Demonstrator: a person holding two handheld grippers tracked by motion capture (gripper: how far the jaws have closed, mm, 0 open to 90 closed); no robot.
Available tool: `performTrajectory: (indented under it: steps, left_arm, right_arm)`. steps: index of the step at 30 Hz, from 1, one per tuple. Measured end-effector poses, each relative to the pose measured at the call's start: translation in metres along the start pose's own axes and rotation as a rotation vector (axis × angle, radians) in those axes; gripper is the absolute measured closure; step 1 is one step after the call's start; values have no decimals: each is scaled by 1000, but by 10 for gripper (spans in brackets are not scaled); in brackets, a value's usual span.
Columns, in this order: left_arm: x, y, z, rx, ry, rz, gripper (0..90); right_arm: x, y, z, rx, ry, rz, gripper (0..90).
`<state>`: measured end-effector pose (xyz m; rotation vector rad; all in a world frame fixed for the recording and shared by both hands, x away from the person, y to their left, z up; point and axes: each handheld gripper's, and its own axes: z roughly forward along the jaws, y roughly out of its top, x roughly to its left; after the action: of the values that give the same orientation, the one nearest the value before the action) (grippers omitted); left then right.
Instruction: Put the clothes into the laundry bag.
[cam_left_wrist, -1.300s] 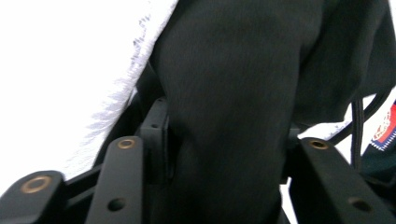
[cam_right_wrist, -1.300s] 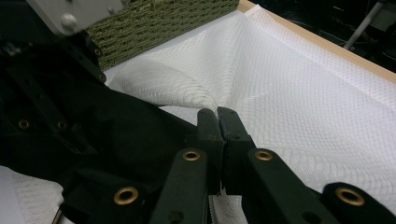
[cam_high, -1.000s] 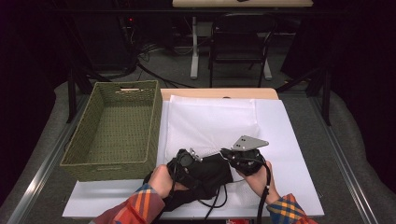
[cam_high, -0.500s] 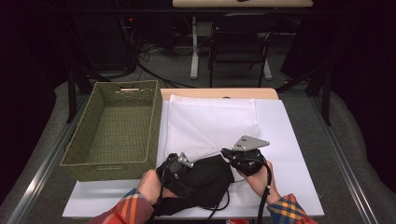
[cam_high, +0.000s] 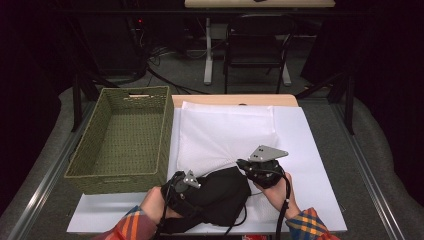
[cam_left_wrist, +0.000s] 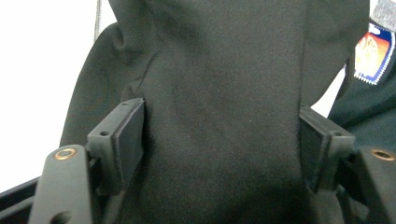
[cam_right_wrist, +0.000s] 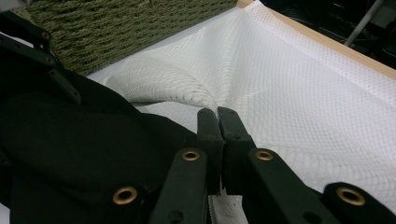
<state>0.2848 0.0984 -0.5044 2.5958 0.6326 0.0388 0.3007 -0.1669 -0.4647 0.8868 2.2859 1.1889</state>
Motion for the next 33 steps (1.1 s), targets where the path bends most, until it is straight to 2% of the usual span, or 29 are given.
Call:
performTrajectory:
  steps: [1, 3, 5, 7, 8, 12, 13, 18, 23, 25, 27, 28, 31, 33]
  left_arm:
    - [0, -1, 1, -14, -1, 21, 305]
    - [1, -5, 4, -26, -3, 13, 349]
    - [1, -8, 5, -44, -9, 27, 402]
    - [3, -11, 5, -75, -11, 3, 508]
    - [3, -12, 5, -77, -13, 7, 548]
    - [4, -14, 4, -96, -12, -18, 628]
    - [4, -14, 3, -97, -8, -14, 638]
    - [3, -14, -2, -128, -13, -67, 656]
    - [-1, -9, -13, -184, -21, -161, 666]
    - [-3, -7, -15, -188, -9, -178, 667]
    - [-5, -6, -15, -194, -4, -199, 667]
    - [-6, -5, -14, -208, 13, -212, 667]
    - [-7, -4, -7, -227, 37, -224, 664]
    - [-7, -4, 0, -209, 33, -221, 656]
  right_arm:
    - [0, 0, 0, 0, 0, -1, 889]
    - [1, 0, 0, 3, 4, 1, 889]
    - [1, 0, 0, 4, 4, 3, 889]
    - [1, 0, -1, 0, 5, 10, 889]
    - [2, 1, -2, -1, 5, 6, 889]
    - [4, 2, -5, -6, 1, 8, 889]
    - [5, 2, -5, -4, 1, 6, 889]
    - [5, 3, -6, -3, -2, 6, 889]
    - [4, 5, -8, -15, -4, 9, 889]
    - [3, 5, -8, -18, -5, 16, 889]
    - [3, 5, -8, -16, -2, 23, 889]
    - [3, 5, -7, -16, -4, 28, 890]
    - [3, 4, -8, -16, -9, 35, 889]
    - [3, 4, -8, -14, -10, 39, 889]
